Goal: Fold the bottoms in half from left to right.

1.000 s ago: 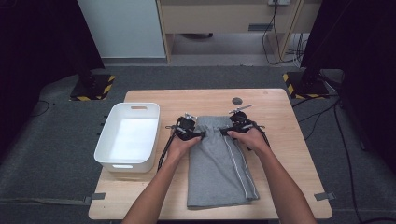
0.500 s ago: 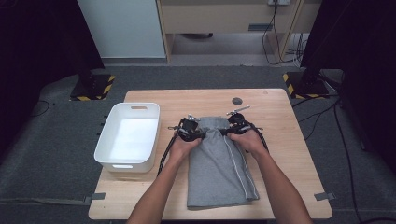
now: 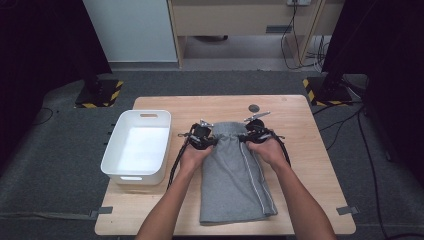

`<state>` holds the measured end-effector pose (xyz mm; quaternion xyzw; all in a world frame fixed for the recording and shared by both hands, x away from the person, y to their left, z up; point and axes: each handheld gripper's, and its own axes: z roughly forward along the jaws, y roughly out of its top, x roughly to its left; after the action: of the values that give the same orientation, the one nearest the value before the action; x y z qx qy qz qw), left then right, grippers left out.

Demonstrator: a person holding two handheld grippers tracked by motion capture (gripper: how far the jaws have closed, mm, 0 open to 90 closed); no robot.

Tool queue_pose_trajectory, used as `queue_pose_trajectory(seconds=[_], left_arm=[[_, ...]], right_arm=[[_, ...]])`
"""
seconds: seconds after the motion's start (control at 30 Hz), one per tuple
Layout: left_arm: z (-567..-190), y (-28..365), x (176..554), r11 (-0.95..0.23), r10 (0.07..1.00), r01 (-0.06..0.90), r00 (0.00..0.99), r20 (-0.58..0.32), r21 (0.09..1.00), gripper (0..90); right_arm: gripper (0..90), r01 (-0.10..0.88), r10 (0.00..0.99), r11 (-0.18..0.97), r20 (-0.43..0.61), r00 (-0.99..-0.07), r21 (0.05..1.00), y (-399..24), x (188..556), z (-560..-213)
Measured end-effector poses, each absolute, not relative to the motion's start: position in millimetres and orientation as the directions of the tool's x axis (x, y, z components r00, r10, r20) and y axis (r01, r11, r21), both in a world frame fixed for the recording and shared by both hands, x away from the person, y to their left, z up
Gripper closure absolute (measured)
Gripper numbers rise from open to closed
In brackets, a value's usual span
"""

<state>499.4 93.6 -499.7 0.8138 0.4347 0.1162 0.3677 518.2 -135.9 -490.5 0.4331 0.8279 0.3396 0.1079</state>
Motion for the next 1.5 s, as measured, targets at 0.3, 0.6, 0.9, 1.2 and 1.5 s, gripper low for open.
queue_pose_trajectory(seconds=[0.3,0.6,0.9,1.2,1.5], left_arm=[[-476,95,496,-0.353,0.796,0.587,0.598,-0.097,0.728,83.1],[-456,95,497,-0.345,0.801,0.554,0.595,-0.07,0.757,83.2],[-443,92,497,-0.348,0.795,0.53,0.604,-0.056,0.773,83.3],[-437,94,499,-0.341,0.8,0.52,0.598,-0.049,0.783,83.3],[-435,96,498,-0.339,0.801,0.517,0.596,-0.047,0.786,83.3]], right_arm=[[78.6,0.595,0.788,0.37,0.099,-0.608,0.714,-140,509,-466],[78.6,0.561,0.785,0.35,0.091,-0.612,0.751,-142,508,-449],[78.8,0.539,0.791,0.336,0.08,-0.607,0.772,-146,509,-439],[78.7,0.522,0.788,0.339,0.067,-0.612,0.783,-144,511,-428],[78.7,0.515,0.786,0.344,0.059,-0.616,0.785,-142,510,-426]])
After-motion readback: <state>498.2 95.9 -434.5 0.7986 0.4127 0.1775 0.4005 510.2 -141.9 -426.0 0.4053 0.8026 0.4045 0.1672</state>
